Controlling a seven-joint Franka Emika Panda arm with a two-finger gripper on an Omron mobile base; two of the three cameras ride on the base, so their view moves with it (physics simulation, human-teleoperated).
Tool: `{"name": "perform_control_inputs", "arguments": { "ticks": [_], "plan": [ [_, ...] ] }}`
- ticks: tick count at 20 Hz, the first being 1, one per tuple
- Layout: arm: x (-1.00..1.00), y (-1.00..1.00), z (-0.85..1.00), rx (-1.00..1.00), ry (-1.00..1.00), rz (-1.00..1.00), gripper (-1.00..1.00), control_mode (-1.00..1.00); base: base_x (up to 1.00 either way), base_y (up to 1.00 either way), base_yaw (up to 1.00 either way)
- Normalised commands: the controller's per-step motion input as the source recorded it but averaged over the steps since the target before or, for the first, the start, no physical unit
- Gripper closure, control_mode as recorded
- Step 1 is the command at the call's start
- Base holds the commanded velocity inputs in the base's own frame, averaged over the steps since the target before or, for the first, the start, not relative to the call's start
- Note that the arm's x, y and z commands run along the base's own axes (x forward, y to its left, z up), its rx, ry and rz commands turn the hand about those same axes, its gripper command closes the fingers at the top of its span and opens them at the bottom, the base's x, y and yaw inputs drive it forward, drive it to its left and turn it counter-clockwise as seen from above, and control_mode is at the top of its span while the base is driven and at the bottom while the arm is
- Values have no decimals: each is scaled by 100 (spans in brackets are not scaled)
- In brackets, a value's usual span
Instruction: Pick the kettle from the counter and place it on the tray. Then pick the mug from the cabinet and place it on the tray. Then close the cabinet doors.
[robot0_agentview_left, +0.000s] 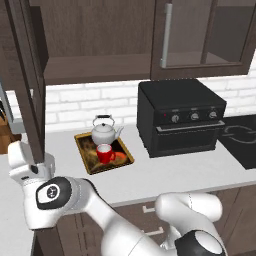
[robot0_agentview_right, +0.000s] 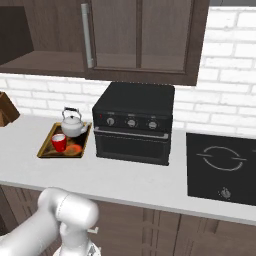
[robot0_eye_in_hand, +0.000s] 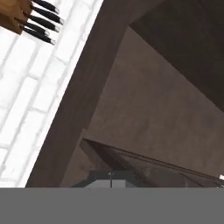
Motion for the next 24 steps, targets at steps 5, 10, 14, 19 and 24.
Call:
{"name": "perform_control_inputs", "arguments": {
  "ticks": [5,10,14,19,24],
  "plan": [
    [0,4,29,0,-20,-13,100,-100,0,0,0],
    [0,18,19,0,-14,-12,100,-100,0,0,0],
    [0,22,17,0,-12,-11,100,-100,0,0,0],
    [0,6,28,0,-10,-10,100,-100,0,0,0],
    [0,1,9,0,-12,-12,100,-100,0,0,0]
  ]
}}
